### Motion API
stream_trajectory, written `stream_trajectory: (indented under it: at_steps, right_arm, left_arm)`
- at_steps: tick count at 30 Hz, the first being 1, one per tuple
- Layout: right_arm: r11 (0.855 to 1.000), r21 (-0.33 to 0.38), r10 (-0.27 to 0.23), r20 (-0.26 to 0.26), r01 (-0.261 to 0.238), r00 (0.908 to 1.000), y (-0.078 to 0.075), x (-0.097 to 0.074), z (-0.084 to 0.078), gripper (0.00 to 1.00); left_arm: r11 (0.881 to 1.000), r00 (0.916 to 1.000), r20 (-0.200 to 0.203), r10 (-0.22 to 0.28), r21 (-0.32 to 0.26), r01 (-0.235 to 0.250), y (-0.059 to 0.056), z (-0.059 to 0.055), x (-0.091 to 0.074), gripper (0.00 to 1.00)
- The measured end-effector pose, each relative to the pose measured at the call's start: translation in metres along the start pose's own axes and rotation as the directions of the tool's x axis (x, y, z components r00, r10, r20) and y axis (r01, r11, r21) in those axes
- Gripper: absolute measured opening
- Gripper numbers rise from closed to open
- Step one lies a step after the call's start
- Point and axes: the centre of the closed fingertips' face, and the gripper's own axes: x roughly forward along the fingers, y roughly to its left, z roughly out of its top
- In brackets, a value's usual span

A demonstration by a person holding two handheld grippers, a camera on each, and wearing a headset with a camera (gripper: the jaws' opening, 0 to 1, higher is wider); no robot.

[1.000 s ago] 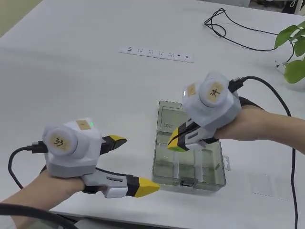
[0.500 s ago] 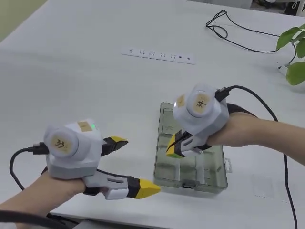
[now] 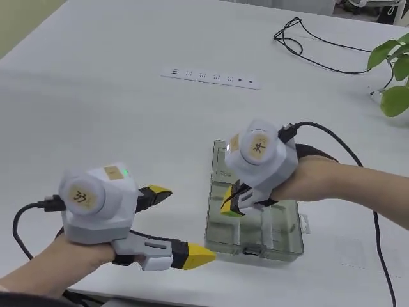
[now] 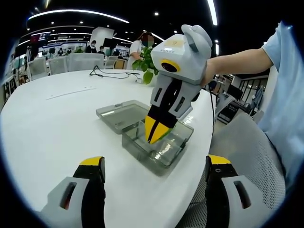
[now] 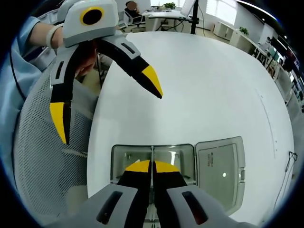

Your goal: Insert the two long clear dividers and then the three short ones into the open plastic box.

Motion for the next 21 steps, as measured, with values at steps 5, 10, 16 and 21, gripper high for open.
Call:
stream_trajectory:
  at_steps: [5, 10, 16, 21]
  right_arm:
    - [1.0, -0.01, -0.003, -0.003, 0.003, 1.0, 0.0, 0.0, 0.0, 0.02]
    - [1.0, -0.024, 0.0, 0.007, 0.001, 1.0, 0.0, -0.001, 0.0, 0.03]
    - [0.999, -0.036, -0.004, 0.059, 0.006, 0.9983, 0.005, -0.003, 0.0, 0.16]
    - [1.0, -0.011, -0.026, 0.127, 0.027, 0.9916, 0.007, -0.01, 0.001, 0.25]
  left_arm:
    - [1.0, 1.0, -0.001, -0.003, 0.007, 0.003, -0.002, 0.002, 0.0, 0.88]
    - [1.0, 1.0, 0.001, 0.0, 0.014, 0.0, -0.001, 0.004, -0.001, 0.88]
    - [1.0, 1.0, -0.007, -0.004, 0.019, 0.004, -0.003, 0.003, -0.002, 0.88]
    - [1.0, 0.9997, -0.024, -0.01, 0.028, 0.011, -0.004, 0.0, -0.003, 0.88]
